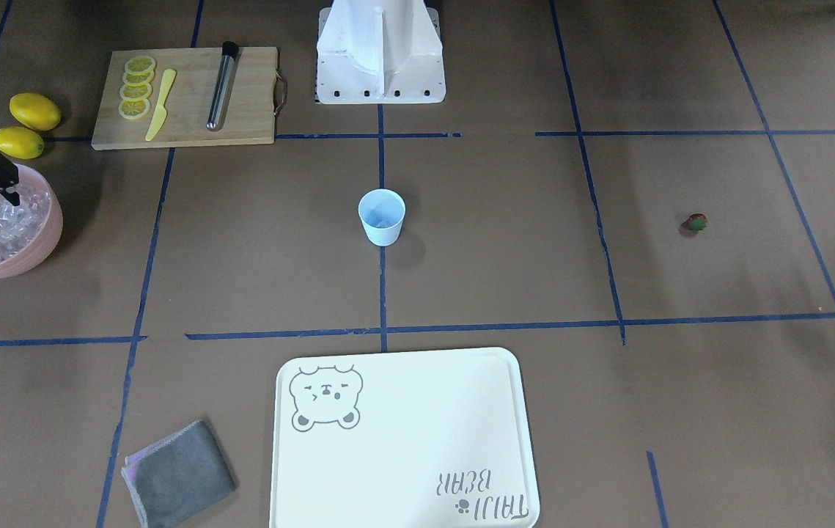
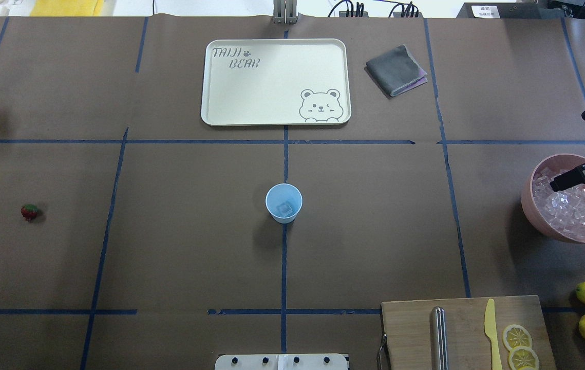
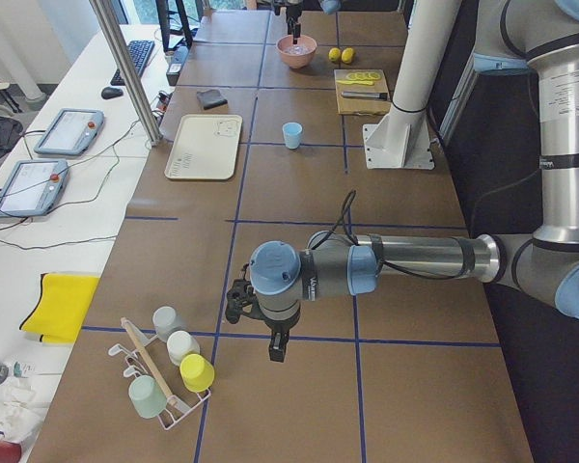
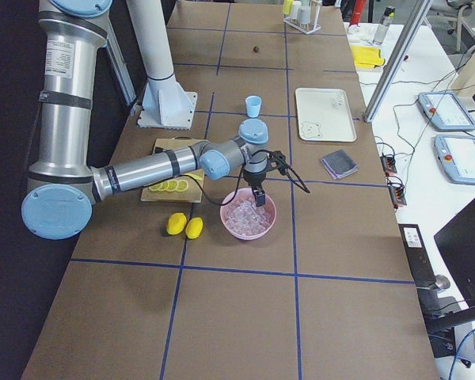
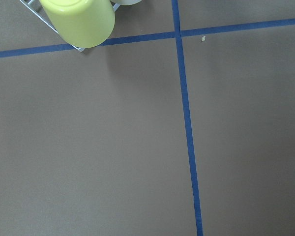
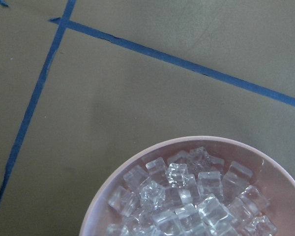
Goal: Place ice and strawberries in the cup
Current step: 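Lower the right gripper into the bowl and grasp another ice cube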
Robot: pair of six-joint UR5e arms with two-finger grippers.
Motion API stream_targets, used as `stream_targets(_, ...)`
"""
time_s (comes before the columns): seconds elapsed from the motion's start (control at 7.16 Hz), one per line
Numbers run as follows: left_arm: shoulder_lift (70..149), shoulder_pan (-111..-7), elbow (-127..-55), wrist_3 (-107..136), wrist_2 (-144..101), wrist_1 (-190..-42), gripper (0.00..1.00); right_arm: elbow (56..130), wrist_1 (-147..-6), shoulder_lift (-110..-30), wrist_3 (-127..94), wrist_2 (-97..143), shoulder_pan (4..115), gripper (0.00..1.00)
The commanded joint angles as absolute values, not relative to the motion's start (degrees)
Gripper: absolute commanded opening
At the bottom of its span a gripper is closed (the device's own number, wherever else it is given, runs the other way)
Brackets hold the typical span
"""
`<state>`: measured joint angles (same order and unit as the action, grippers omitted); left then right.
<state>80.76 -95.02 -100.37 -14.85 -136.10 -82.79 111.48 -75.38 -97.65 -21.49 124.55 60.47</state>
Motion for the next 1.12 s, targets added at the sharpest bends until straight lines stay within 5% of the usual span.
stream_targets(0.0, 80.8, -95.0, -100.4, -14.9, -136.1, -82.8, 1.0, 110.9, -75.1, -97.8, -21.7, 124.6, 59.2, 0.95)
stream_targets(0.98, 80.8, -95.1, -100.4, -14.9, -136.1, -82.8, 1.0, 107.7, -75.1, -97.5, -21.1, 124.9, 57.5, 0.81)
